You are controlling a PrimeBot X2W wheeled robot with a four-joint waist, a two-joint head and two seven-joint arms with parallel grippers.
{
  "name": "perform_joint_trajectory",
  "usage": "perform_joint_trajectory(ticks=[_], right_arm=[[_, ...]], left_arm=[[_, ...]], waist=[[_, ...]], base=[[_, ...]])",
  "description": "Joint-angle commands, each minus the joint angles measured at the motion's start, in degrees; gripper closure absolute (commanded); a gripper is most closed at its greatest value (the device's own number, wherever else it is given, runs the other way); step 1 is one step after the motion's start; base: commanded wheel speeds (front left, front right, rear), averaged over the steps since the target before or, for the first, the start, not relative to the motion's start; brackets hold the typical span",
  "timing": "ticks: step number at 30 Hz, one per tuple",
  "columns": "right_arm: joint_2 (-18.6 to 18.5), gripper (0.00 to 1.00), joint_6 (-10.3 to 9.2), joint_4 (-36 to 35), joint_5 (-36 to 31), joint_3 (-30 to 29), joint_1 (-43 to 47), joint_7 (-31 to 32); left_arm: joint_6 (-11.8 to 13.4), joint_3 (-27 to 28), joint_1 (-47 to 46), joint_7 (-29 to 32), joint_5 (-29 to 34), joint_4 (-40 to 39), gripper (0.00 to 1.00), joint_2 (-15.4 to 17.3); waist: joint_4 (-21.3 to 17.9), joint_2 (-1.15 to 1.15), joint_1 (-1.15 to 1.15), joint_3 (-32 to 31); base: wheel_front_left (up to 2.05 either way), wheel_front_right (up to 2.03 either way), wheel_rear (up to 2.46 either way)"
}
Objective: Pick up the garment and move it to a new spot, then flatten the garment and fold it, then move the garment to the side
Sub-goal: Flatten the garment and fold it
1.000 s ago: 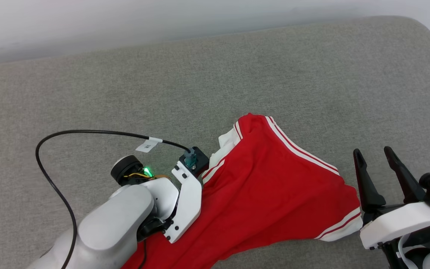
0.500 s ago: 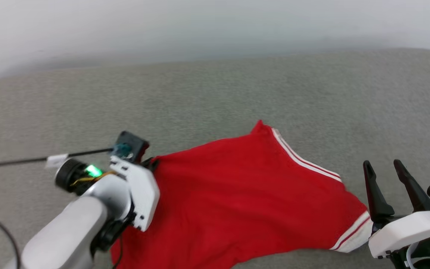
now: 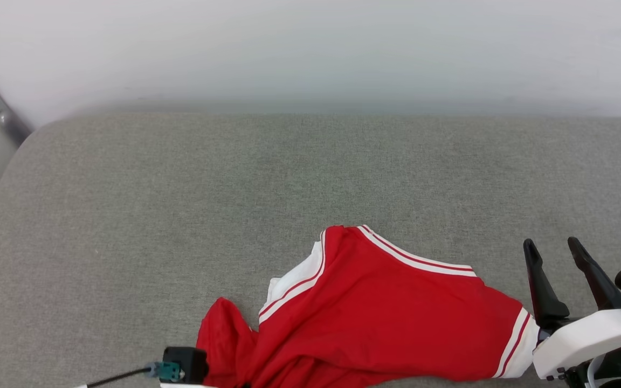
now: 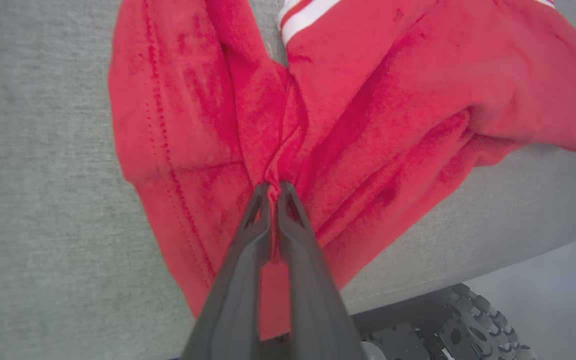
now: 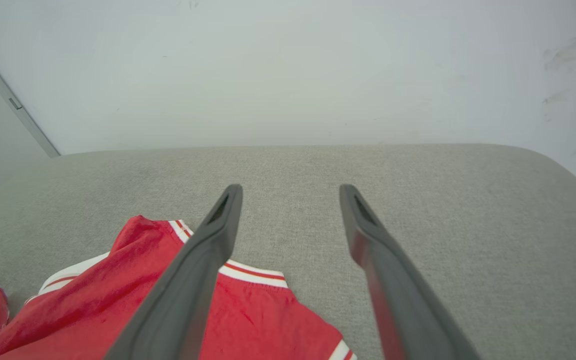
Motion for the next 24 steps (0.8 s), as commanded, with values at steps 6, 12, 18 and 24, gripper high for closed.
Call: perform_joint_trajectory(ticks=[6,12,18,24], right_arm=[[0.1,0.0,-0.02,-0.4,-0.4,-0.1,1.5,0.5],[0.1,0.0,-0.02,-0.6,-0.2,-0.2,2.1,0.6],[0.1,0.0,-0.02,-1.1,0.1,0.0,1.1,0.2],[0.1,0.0,-0.02,-1.5,-0.1,0.5,-0.7,-0.3]], left_arm=[[0.3,3.3,-1.4,-12.1,2.6,3.2,0.0,-4.5],[0.8,6.3,-4.7,-19.2,5.9,2.8,0.0,-4.0],[-1.3,6.3,-10.9,-17.9,7.4,4.2,0.0,-2.9],[-8.3,3.0,-20.5,-10.6,6.6,9.4,0.0,-3.1]], waist=[[0.0,0.0,0.0,-1.7],[-0.2,0.0,0.0,-2.9],[-0.9,0.0,0.0,-2.1],[-2.2,0.0,0.0,1.1]], base=[[0.0,0.0,0.0],[0.0,0.0,0.0],[0.0,0.0,0.0],[0.0,0.0,0.0]])
